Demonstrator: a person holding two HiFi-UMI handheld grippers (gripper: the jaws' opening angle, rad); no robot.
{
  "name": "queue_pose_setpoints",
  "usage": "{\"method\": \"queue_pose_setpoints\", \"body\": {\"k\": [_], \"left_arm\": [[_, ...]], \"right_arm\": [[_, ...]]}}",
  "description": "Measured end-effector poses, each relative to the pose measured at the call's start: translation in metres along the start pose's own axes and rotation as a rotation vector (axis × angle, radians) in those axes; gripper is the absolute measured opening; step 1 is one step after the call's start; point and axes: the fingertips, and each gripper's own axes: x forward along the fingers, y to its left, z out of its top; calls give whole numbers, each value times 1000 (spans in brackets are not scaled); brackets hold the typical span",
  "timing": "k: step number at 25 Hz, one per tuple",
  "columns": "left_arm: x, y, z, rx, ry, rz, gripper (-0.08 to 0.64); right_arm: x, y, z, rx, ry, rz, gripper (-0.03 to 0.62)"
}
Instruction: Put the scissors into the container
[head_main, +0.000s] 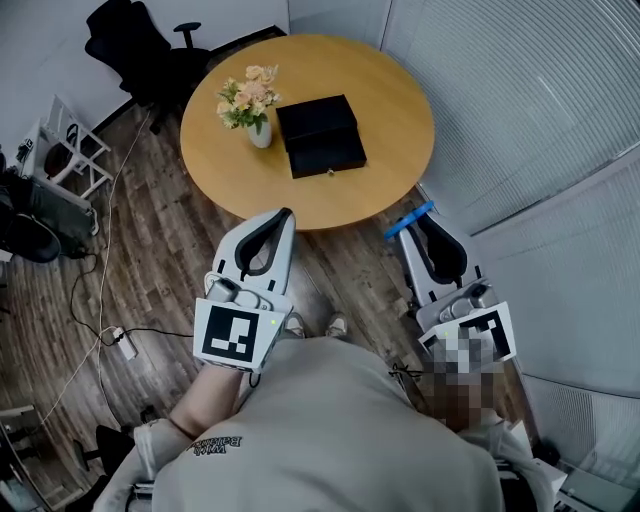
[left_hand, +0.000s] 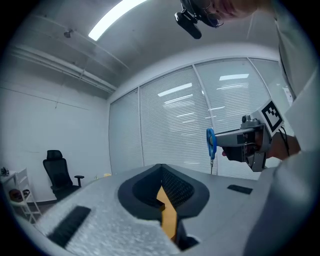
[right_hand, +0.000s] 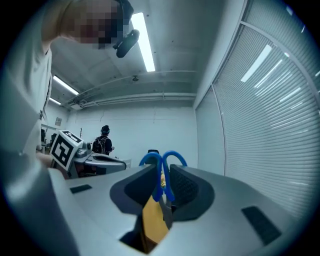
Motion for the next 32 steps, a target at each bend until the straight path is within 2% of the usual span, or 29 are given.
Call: {"method": "queue_pose_setpoints", "body": {"k": [10, 15, 19, 26, 32], "left_arm": [[8, -20, -3, 6, 15, 49, 21], [13, -29, 0, 32, 6, 69, 21], [13, -39, 4, 56, 0, 71, 21], [18, -49, -3, 80, 20, 46, 21], [25, -45, -5, 44, 25, 43, 21]], "right_arm": [[-7, -19, -9, 3, -13, 52, 95], [-17, -30, -14, 38, -29, 71, 95], [-30, -36, -16, 84, -40, 79, 95], [-35, -47, -19, 89, -36, 69, 95], [-26, -50, -27, 109, -17, 79, 95]]}}
